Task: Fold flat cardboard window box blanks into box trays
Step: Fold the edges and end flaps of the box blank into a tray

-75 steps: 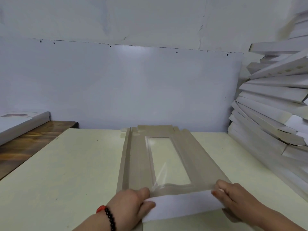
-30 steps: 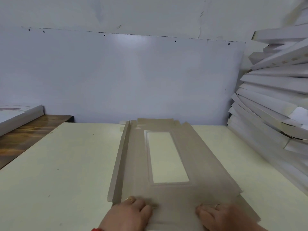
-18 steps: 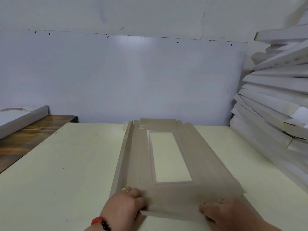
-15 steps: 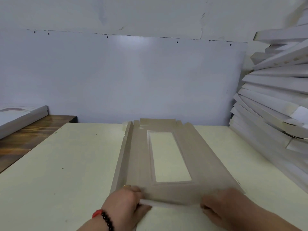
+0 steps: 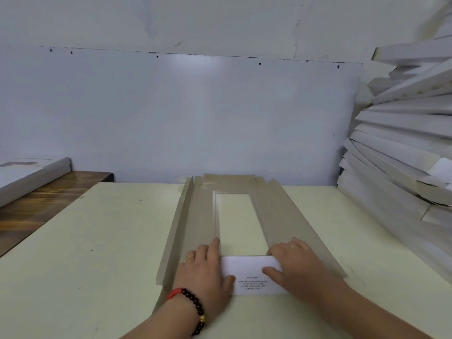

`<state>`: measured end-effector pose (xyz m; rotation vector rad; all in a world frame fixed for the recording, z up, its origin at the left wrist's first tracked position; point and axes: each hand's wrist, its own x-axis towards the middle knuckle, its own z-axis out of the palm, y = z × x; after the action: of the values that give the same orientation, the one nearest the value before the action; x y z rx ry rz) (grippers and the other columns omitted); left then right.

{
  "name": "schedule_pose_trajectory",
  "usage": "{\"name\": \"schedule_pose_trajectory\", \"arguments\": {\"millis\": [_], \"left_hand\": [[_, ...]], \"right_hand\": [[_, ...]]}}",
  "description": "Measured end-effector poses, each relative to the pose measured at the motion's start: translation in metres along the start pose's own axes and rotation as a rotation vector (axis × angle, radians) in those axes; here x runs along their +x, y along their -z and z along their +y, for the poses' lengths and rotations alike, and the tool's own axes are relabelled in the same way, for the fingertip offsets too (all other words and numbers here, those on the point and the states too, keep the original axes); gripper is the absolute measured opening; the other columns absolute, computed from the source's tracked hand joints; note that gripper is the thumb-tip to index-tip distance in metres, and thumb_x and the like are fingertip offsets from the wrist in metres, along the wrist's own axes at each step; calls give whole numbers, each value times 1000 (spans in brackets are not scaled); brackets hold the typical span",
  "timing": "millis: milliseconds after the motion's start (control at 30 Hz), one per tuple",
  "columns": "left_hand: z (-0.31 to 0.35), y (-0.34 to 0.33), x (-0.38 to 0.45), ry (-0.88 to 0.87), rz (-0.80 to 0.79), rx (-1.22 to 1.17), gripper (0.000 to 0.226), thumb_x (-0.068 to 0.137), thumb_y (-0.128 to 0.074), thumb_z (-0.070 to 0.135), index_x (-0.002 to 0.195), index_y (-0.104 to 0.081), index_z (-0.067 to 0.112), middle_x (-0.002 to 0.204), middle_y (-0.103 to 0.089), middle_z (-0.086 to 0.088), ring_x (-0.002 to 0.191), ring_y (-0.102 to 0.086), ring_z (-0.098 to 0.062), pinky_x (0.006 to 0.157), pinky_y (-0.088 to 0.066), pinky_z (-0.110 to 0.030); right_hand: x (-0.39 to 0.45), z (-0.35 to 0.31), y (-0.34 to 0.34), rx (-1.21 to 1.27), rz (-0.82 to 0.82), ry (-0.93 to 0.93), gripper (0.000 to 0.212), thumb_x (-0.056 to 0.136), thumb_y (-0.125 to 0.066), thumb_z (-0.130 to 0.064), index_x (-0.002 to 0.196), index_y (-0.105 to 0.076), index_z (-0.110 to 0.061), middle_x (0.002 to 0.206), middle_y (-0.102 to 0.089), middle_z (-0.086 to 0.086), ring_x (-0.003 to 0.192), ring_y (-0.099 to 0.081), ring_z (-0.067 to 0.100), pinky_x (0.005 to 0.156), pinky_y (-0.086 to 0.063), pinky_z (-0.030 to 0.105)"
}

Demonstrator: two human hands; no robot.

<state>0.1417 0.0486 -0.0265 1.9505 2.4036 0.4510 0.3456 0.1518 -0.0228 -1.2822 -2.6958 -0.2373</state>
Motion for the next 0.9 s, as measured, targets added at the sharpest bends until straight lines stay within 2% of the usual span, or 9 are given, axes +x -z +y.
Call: {"name": "schedule_pose_trajectory", "arguments": {"millis": [67,100,167,233,300,533,767,833,900], "left_hand": [[12,-9,4,-37,-23,118,72,94,-24,54,151,5,22,159,-9,0,145,-8,-27,118,-10,-46],[18,-13,6,-57,-56,171,69,96,-17,51,152,8,21,161,2,-2,147,6,-30,117,5,-50],[25,-22,10,-85,-131,252,65,97,-8,46,152,14,18,161,16,-5,144,25,-32,109,24,-54],[24,-29,14,-60,-186,265,65,96,-5,45,151,17,17,160,21,-4,142,29,-30,108,26,-55],[15,-32,18,-21,-233,245,66,97,-3,49,151,18,17,159,21,-2,143,27,-28,112,21,-55],[-19,-30,27,7,-312,257,70,96,-4,55,152,16,19,159,22,-3,144,24,-29,115,15,-51],[-35,-31,32,82,-287,212,68,97,-6,53,154,7,19,161,13,-1,147,17,-29,116,11,-48],[-34,-31,31,98,-239,162,64,98,-11,53,153,-8,20,162,4,-1,148,8,-29,118,6,-47],[-34,-28,30,93,-189,113,58,97,-19,55,146,-24,22,161,-8,0,148,-2,-27,119,0,-46]], "right_hand": [[0,-26,-9,-4,96,-70,41,89,-39,-50,112,-63,-25,116,-64,-7,114,-58,21,112,-22,43],[2,-38,-13,20,89,-82,47,91,-35,-46,123,-60,-22,135,-56,-4,130,-49,24,114,-19,49],[5,-57,-26,70,-35,-38,63,94,-9,-41,152,-21,-22,162,-5,-2,149,1,24,116,8,50],[8,-61,-32,110,-107,-19,66,91,4,-42,155,4,-23,159,20,-5,146,21,22,112,19,46],[8,-52,-35,89,-160,-11,61,99,-5,-45,154,11,-23,158,25,-6,146,22,19,113,17,45],[-2,9,-31,81,-345,-219,63,101,-12,-48,153,16,-24,160,22,-4,147,17,15,116,13,45],[-11,34,-36,213,-273,-326,59,103,-15,-30,153,15,-19,162,10,-7,149,7,11,119,3,41],[-13,36,-36,238,-233,-345,57,102,-19,-23,154,4,-19,162,-2,-7,149,-1,11,119,-1,40],[-14,35,-35,316,-158,-360,43,100,-26,-19,142,-27,-28,152,-30,-7,145,-19,13,117,-9,39]]}}
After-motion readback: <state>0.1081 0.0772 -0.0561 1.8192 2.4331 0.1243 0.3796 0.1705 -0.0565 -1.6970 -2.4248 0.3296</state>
